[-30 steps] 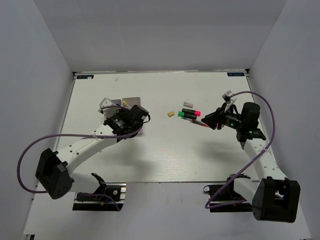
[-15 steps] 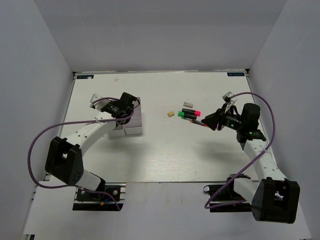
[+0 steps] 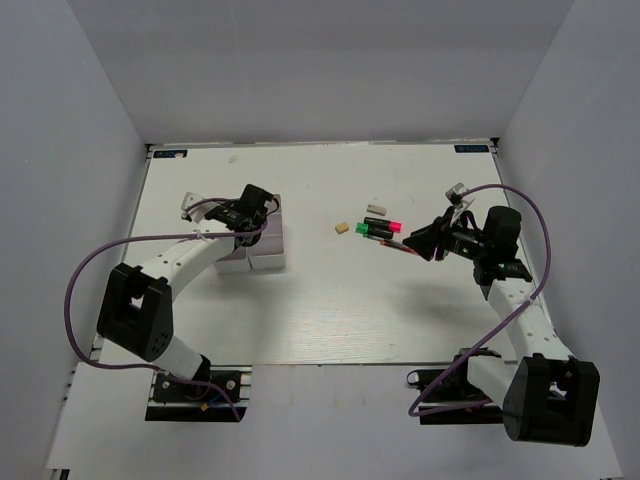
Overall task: Sort the stationery into containers
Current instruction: Place the stationery in the storage box, then pick up the stationery from the center of the board.
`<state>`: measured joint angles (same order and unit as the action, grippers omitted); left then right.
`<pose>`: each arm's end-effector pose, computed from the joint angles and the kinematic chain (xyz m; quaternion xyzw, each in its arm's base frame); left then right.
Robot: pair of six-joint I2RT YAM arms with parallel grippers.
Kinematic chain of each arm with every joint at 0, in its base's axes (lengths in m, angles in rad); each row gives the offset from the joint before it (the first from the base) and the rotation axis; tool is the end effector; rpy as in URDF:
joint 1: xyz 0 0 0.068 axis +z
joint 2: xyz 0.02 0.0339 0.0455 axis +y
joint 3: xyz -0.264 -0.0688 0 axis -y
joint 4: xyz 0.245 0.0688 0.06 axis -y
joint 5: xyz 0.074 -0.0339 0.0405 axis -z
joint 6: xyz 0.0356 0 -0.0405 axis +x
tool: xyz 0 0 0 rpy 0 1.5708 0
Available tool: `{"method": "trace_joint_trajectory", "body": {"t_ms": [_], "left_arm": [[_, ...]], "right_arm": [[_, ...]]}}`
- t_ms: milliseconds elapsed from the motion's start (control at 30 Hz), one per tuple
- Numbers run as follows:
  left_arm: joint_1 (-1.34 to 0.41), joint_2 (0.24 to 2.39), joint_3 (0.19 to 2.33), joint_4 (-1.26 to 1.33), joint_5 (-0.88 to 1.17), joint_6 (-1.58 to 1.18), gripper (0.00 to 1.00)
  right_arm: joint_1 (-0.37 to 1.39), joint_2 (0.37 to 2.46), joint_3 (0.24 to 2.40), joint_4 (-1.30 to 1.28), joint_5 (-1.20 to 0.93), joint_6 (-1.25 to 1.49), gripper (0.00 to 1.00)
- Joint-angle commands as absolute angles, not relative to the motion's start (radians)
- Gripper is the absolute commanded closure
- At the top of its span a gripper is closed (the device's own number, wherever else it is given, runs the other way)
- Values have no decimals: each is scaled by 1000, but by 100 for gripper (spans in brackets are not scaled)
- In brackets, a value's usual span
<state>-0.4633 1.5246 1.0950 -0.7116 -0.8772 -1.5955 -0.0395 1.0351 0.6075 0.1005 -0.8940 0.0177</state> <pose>0.2769 -0.1077 0.2418 -0.5508 0.6980 0.0484 0.4550 0.2252 0.0189 0.2626 -0.2307 0.7398 0.3456 0.5291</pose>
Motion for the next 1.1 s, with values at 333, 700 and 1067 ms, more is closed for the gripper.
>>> {"method": "trace_joint_trajectory", "body": {"t_ms": [333,700,1067], "left_arm": [[-451,1503,1086,-719,-881,-1652,44],[-476,1428,1086,-741,-900,-1616,51],[-466,1083,851,-92,-53,-493,7]], "right_arm": [[-49,1042,612,135,-934,21,54],[-49,1046,623,127,-916,-63,45],[-5,1578,1139,-248,-721,-636,25]]}}
